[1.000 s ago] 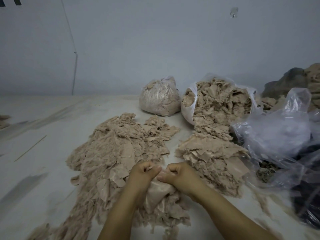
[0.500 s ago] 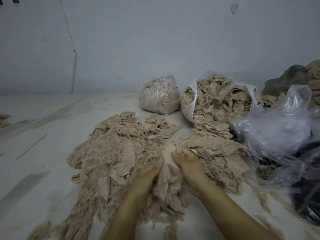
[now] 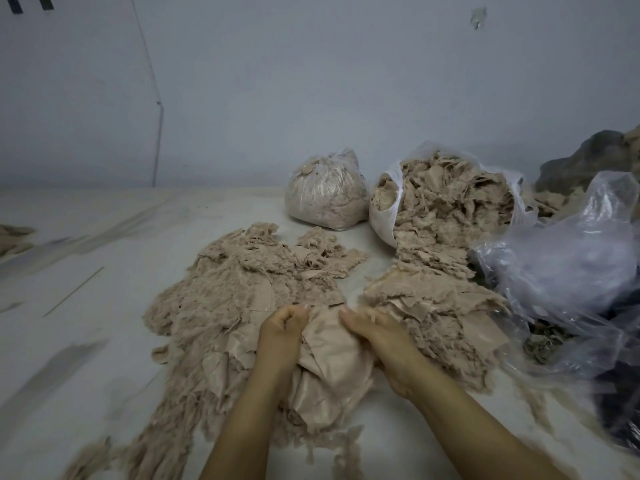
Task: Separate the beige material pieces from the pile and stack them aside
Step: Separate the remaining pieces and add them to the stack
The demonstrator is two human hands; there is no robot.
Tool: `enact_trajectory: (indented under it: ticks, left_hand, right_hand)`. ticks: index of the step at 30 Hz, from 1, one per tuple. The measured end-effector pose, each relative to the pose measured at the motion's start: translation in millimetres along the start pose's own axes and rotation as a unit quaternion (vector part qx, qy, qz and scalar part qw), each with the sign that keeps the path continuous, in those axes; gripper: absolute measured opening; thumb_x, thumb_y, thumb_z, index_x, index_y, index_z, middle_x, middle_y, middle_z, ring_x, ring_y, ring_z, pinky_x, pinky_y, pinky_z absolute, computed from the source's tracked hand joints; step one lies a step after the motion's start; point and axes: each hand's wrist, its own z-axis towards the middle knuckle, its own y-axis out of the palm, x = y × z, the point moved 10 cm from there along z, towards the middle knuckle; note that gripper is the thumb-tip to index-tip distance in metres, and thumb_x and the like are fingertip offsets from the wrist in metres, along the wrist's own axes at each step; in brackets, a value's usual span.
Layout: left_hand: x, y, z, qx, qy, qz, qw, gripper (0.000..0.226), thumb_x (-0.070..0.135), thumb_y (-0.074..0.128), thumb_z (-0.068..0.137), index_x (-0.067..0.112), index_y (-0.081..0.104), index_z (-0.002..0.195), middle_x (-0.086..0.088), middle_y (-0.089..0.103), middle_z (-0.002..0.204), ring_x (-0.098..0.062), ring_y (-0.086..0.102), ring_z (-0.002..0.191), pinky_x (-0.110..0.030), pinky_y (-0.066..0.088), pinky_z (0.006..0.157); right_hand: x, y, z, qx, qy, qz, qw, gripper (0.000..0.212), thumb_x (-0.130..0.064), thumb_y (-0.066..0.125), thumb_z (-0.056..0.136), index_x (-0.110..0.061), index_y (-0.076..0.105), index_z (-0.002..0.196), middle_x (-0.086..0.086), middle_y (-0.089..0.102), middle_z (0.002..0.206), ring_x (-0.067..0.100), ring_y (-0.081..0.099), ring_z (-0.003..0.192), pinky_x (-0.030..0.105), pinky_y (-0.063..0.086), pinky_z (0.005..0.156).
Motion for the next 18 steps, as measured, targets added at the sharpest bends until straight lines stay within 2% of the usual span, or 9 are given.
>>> enact_trajectory:
  ticks: [1,3,6,8,11,13,15,16,18]
  left_hand:
    - [0,6,0,-0.025,-0.006,0.006,1.000,0.026,0.021,0.057,0.093,0.012,0.065,0.070,-0.003,0.066,0.066,-0.015,0.061,0.063,-0.027,0.050,0.060]
    - [0,12,0,-0.049,-0.006,0.017,0.999,0.027,0.024,0.060,0.091,0.017,0.065,0.065,-0.005,0.064,0.067,-0.019,0.059,0.066,-0.033,0.049,0.064]
    - [1,5,3,-0.016,0.004,-0.006,1.000,0.027,0.023,0.059,0.091,0.017,0.064,0.065,0.001,0.065,0.064,-0.016,0.060,0.066,-0.027,0.048,0.061]
    - [-4,4,2,-0.020,-0.007,-0.013,1.000,0.029,0.034,0.056,0.091,0.015,0.064,0.070,0.000,0.067,0.068,-0.018,0.062,0.070,-0.028,0.049,0.064]
    - [-7,23,-5,-0.111,-0.014,0.026,0.993,0.042,0.058,0.068,0.076,0.016,0.064,0.084,-0.007,0.070,0.090,-0.020,0.067,0.085,-0.032,0.055,0.075]
    - [-7,32,-11,-0.151,0.005,0.054,0.987,0.038,0.047,0.078,0.071,0.016,0.065,0.089,-0.008,0.069,0.093,-0.021,0.067,0.086,-0.031,0.055,0.074]
    - [-3,31,-12,-0.139,0.014,0.018,0.990,0.015,0.025,0.069,0.084,0.010,0.068,0.079,-0.006,0.068,0.079,-0.020,0.065,0.075,-0.025,0.053,0.063]
    - [-4,27,-11,-0.116,0.007,0.001,0.993,0.018,0.020,0.062,0.089,0.006,0.067,0.078,-0.007,0.066,0.074,-0.021,0.063,0.071,-0.024,0.052,0.061]
    - [-12,19,-6,-0.055,-0.030,-0.057,0.996,0.026,0.018,0.054,0.094,-0.001,0.065,0.079,-0.011,0.067,0.072,-0.020,0.063,0.068,-0.025,0.053,0.060]
  right_hand:
    - [3,8,-2,-0.041,0.024,-0.015,0.999,0.031,-0.034,0.075,0.077,-0.006,0.066,0.085,0.006,0.071,0.082,0.019,0.068,0.077,0.026,0.053,0.065]
    - [4,13,0,-0.063,0.028,-0.029,0.997,0.035,-0.029,0.076,0.075,0.000,0.070,0.095,0.011,0.074,0.090,0.020,0.070,0.080,0.027,0.056,0.069]
    - [-1,8,-1,-0.026,-0.014,-0.009,1.000,0.011,-0.012,0.066,0.088,-0.003,0.070,0.092,0.014,0.074,0.090,0.018,0.070,0.077,0.026,0.056,0.066]
    - [1,7,-2,-0.021,-0.027,0.001,0.999,0.014,-0.013,0.064,0.090,-0.002,0.071,0.094,0.016,0.074,0.093,0.023,0.071,0.083,0.031,0.057,0.074]
    - [0,10,-4,-0.020,-0.034,-0.023,0.999,0.030,-0.025,0.061,0.093,0.004,0.070,0.096,0.024,0.071,0.097,0.030,0.069,0.086,0.043,0.053,0.085]
    - [-2,9,-5,-0.006,-0.048,-0.035,0.998,0.035,-0.031,0.055,0.096,-0.003,0.074,0.092,0.017,0.074,0.093,0.024,0.070,0.086,0.037,0.055,0.084]
    - [-2,9,-8,0.004,-0.049,-0.023,0.999,0.039,-0.038,0.051,0.095,-0.010,0.074,0.083,0.007,0.075,0.084,0.023,0.071,0.080,0.026,0.056,0.072]
    - [-1,8,-9,0.012,-0.049,-0.023,0.998,0.041,-0.041,0.050,0.094,-0.010,0.074,0.082,0.007,0.074,0.082,0.026,0.071,0.078,0.028,0.056,0.070]
    - [1,7,-9,0.021,-0.051,-0.024,0.998,0.042,-0.038,0.047,0.097,-0.007,0.074,0.089,0.013,0.075,0.088,0.032,0.070,0.088,0.039,0.057,0.083]
